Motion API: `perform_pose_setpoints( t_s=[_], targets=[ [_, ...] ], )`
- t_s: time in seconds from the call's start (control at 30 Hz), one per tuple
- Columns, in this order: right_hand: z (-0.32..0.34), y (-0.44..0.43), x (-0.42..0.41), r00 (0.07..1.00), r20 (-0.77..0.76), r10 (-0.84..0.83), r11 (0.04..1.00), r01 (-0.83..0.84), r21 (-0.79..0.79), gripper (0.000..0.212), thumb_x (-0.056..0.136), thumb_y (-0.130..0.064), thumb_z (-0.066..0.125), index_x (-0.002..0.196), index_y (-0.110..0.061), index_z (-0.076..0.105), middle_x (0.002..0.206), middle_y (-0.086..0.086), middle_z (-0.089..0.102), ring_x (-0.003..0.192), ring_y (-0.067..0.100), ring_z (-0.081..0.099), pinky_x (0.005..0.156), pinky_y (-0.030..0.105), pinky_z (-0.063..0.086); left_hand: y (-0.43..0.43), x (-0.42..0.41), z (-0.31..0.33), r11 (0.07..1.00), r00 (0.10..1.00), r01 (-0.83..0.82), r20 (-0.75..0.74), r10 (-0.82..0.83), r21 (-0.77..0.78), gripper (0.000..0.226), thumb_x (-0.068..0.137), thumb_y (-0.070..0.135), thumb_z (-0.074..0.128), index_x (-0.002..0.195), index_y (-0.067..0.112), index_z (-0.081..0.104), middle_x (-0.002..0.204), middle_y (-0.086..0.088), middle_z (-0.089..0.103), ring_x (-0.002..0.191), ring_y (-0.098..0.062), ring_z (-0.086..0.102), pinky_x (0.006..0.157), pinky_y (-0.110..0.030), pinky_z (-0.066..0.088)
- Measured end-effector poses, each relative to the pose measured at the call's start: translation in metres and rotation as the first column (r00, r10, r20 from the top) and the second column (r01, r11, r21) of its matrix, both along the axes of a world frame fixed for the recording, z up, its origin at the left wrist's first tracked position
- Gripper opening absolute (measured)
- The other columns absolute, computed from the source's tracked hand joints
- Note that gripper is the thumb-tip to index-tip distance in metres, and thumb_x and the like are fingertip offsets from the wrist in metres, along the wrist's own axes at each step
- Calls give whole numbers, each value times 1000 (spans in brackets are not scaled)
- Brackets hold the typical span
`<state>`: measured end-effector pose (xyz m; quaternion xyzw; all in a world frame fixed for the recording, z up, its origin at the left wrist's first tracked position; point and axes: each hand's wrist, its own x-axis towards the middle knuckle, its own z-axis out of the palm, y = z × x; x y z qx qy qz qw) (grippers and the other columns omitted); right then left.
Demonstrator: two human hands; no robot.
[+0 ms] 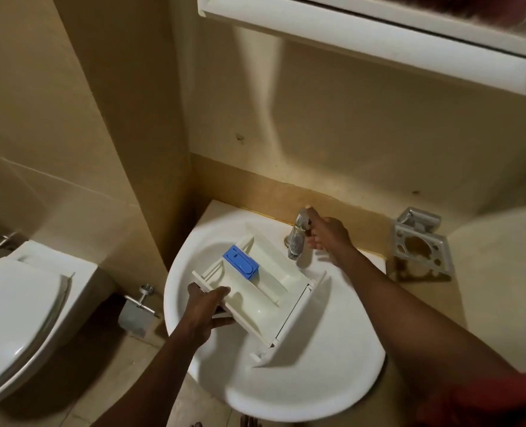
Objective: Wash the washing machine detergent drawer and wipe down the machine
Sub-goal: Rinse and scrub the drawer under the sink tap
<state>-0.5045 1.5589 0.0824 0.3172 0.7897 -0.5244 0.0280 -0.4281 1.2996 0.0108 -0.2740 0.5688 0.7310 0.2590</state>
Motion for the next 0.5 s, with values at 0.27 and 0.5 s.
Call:
perform_pose_setpoints(
  t_s=[0.27,0.5],
  targets=[
    [0,-7,4,998,-15,57,995,-56,84,24,71,-27,81,64,-12,64,63,4,67,61,17,66,80,41,60,7,0,-6,1000,998,10,-60,-8,27,47,91,7,65,126,22,36,115,-14,60,100,-37,67,77,-57,58],
    [-2,-5,0,998,9,63,983,-63,174,13,63,-16,72,65,-4,68,66,7,65,75,27,69,63,29,47,2,0,-17,998,999,8,-51,-5,67,57,89,18,70,137,21,39,120,-14,64,101,-37,68,75,-56,59]
  ],
)
